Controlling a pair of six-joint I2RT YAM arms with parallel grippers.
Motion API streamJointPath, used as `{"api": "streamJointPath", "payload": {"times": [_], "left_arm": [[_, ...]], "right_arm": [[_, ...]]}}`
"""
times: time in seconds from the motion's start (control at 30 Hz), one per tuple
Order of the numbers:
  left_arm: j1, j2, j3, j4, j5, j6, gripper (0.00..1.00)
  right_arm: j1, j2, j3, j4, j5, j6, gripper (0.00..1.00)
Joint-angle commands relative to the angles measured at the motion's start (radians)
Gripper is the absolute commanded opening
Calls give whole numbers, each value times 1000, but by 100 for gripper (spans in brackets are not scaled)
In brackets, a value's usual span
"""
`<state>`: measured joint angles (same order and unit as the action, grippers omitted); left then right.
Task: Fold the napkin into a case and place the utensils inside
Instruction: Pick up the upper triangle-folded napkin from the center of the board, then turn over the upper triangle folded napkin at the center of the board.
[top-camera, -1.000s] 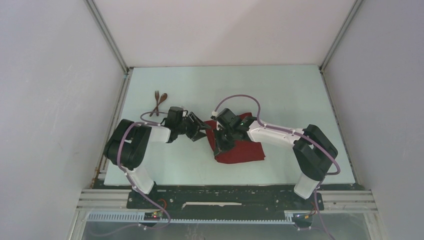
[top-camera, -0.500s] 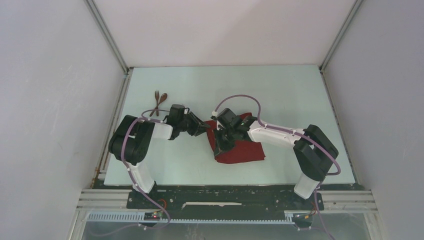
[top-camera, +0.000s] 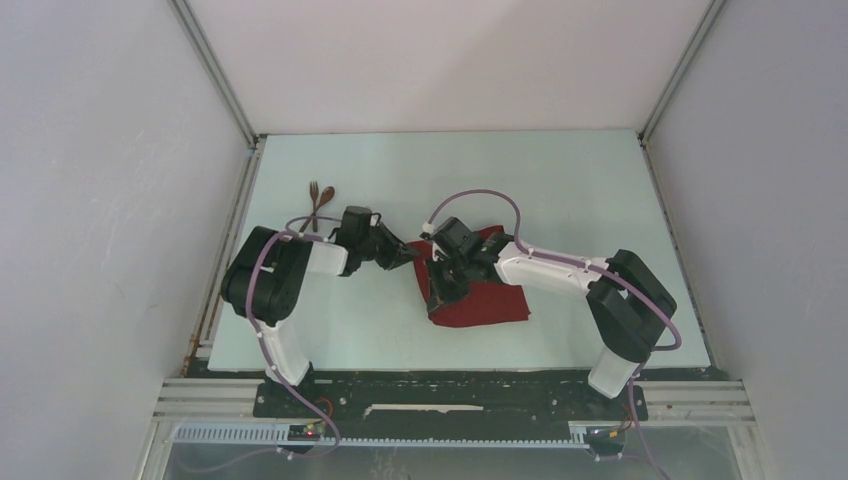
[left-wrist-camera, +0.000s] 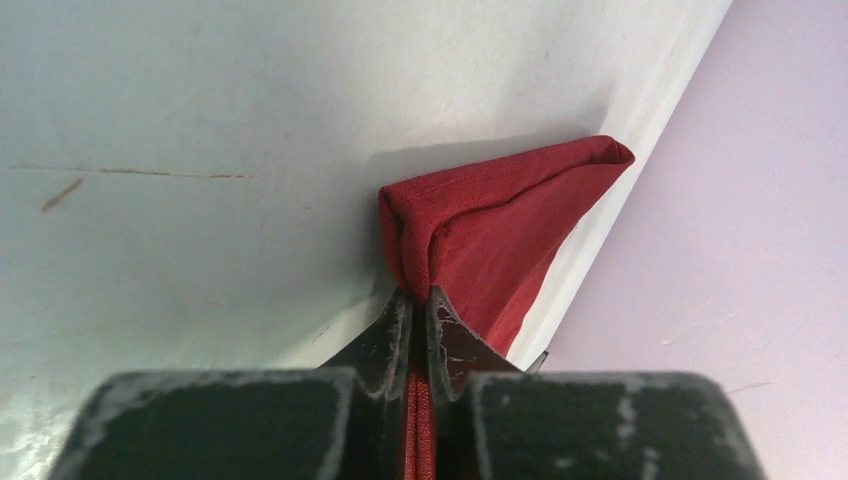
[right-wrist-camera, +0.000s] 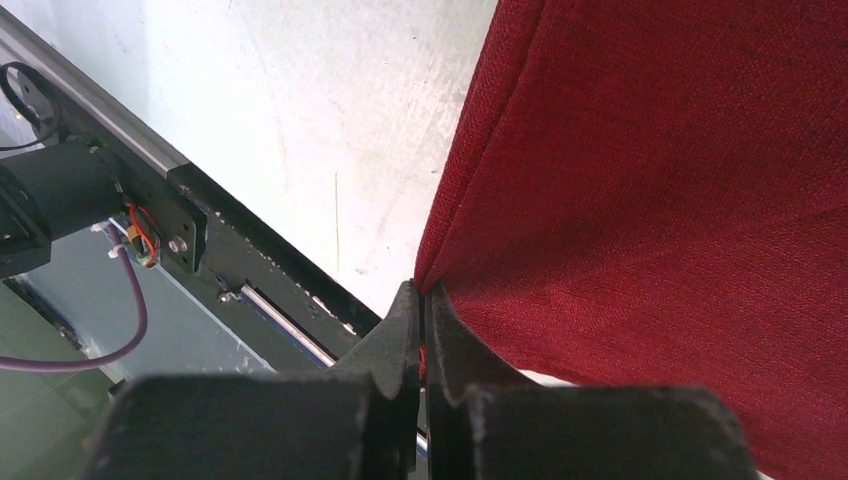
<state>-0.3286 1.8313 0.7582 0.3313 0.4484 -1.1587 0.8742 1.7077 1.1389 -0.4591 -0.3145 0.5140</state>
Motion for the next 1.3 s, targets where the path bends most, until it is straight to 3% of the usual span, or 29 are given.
{"api": "streamJointPath", "payload": {"times": [0.0,0.2,0.4,0.6,0.73,0.87,0.93,1.0,1.13,1.27], "left_arm": [[23,-63,50,-69,-37,56,2],[109,-290,24,-271,-72,160,0],[246,-635,12,-627,-117,298,0],[438,-984,189,-1074,-274,478,0],[455,-1055,368,-1241,-393,516,0],[429,-999,376,-1172,-378,472,0],[351,-922,341,-1071,-419,453,0],[254,-810,305,-971,-441,424,0],[107,-511,288,-775,-493,364,0],[-20,-218,413,-674,-536,348,0]], "right_arm": [[20,-44,-1,14,10,-38,0],[93,-59,28,28,-1,-44,0],[242,-18,146,68,-71,-29,0],[363,73,350,166,-263,12,0],[364,70,349,393,-452,127,0],[315,36,194,579,-542,213,0],[263,21,67,703,-577,264,0],[197,24,-79,891,-637,353,0],[74,96,-295,1114,-711,411,0],[-21,116,-440,1185,-727,368,0]]}}
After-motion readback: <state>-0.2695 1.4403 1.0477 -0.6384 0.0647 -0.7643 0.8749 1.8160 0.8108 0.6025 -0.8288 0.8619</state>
